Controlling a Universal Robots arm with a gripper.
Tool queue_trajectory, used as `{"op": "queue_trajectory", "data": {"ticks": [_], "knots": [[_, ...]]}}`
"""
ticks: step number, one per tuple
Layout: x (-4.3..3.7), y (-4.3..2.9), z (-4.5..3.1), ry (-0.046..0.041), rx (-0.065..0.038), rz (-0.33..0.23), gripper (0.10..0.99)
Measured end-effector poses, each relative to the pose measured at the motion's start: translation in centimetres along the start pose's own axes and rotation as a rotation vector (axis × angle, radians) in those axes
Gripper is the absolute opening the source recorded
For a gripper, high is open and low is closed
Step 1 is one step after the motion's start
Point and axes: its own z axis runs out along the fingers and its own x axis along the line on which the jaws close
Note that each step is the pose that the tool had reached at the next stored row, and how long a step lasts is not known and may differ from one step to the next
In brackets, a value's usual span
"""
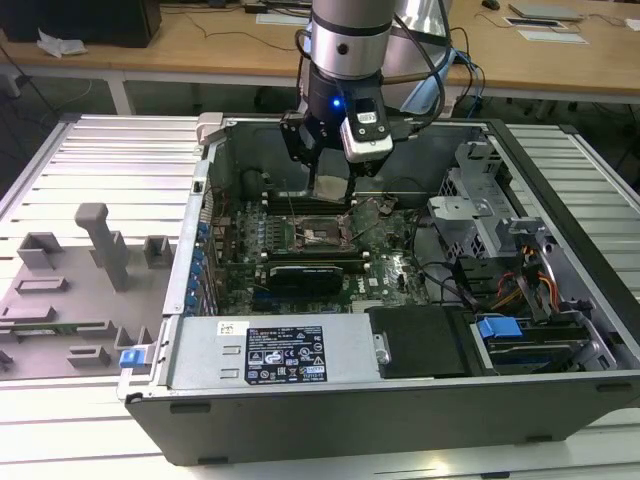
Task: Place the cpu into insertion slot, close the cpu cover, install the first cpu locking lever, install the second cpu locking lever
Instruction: 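Place the cpu into insertion slot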
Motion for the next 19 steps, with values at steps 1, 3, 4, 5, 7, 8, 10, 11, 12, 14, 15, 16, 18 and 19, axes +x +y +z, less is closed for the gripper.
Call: {"op": "queue_trajectory", "data": {"ticks": [1,3,4,5,7,8,10,11,12,14,15,16,18,19], "knots": [[0.0,0.0,-0.01,-0.0027,0.0,0.03,0.537],[0.0,0.0,0.0,-0.0082,-0.002,0.092,0.537],[0.0,0.0,0.0,-0.0116,-0.002,0.129,0.537],[0.0,0.0,0.0,-0.0131,-0.003,0.146,0.537],[0.0,-0.01,0.02,-0.0167,-0.003,0.187,0.537],[0.0,-0.01,0.04,-0.0182,-0.004,0.203,0.537],[0.0,-0.01,0.07,-0.0214,-0.004,0.239,0.537],[0.0,-0.01,0.09,-0.0239,-0.005,0.267,0.537],[0.0,-0.01,0.1,-0.0253,-0.005,0.282,0.537],[0.0,-0.02,0.14,-0.0298,-0.006,0.332,0.537],[0.0,-0.02,0.16,-0.033,-0.007,0.368,0.537],[0.0,-0.02,0.19,-0.0354,-0.008,0.395,0.537],[0.0,-0.02,0.21,-0.0388,-0.008,0.432,0.537],[0.0,-0.02,0.23,-0.0407,-0.009,0.453,0.537]]}}
